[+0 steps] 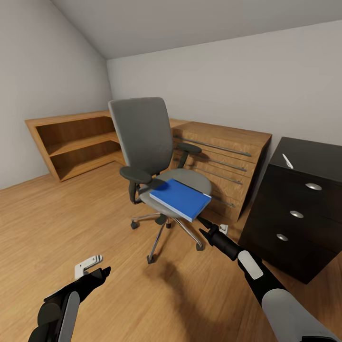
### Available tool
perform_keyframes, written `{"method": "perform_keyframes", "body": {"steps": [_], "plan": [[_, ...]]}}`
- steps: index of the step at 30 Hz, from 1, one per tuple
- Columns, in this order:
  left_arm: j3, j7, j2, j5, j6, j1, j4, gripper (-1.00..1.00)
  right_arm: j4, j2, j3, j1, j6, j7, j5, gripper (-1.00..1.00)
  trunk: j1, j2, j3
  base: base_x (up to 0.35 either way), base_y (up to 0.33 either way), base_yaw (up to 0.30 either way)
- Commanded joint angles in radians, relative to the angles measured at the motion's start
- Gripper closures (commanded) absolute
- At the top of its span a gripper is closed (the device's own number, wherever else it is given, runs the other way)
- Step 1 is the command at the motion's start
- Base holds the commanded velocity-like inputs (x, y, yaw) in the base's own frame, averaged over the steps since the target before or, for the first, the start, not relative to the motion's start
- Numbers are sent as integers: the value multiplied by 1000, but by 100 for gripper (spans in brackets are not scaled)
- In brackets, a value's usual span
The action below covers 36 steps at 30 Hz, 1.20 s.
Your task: In the bedroom, organize the workspace by keeping the computer under the desk, ensuring the monitor is on the desk, placing the keyboard on the desk next to the monitor, placing the mouse on the desk next to the keyboard, moving the folder from the swivel chair onto the desk next to the mouse, stacking the notebook on top of the folder with the pen on top of the notebook, and positioning the swivel chair next to the desk.
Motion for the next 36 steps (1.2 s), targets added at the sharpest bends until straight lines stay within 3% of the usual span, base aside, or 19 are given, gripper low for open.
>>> {"method": "perform_keyframes", "body": {"steps": [1, 15, 19, 20, 25, 30, 36], "plan": [[1, 9, -1, 11, 5, -1, -1, -100, 0, 0, -2, -1, 8, 0, -6, -100, 0, 0, -1, 65, 0, 0], [10, 11, 1, 11, 5, -1, -1, -100, 0, 1, -2, -1, 8, -17, -6, -100, 0, 0, -1, 15, 0, 0], [63, 14, 2, 12, 5, -1, -1, -100, 0, 1, -2, -1, 8, -17, -6, -100, 0, 0, -1, 0, 0, 0], [97, 14, 2, 12, 5, -1, -1, -100, 0, 1, -2, -1, 8, -17, -6, -100, 0, 0, -1, 0, 0, 0], [193, 13, 3, 13, 4, -1, -2, -100, 0, 1, -2, -1, 8, -18, -6, -100, 0, 0, -1, 0, 0, 0], [236, 10, 7, 15, 2, -1, -7, -100, 0, 0, -2, -1, 8, -18, -6, -100, 0, 0, -1, 0, 0, 0], [246, 9, 8, 15, 2, -1, -8, -100, 0, -1, -3, -1, 8, -18, -7, -100, 0, 0, -1, 0, 0, 0]]}}
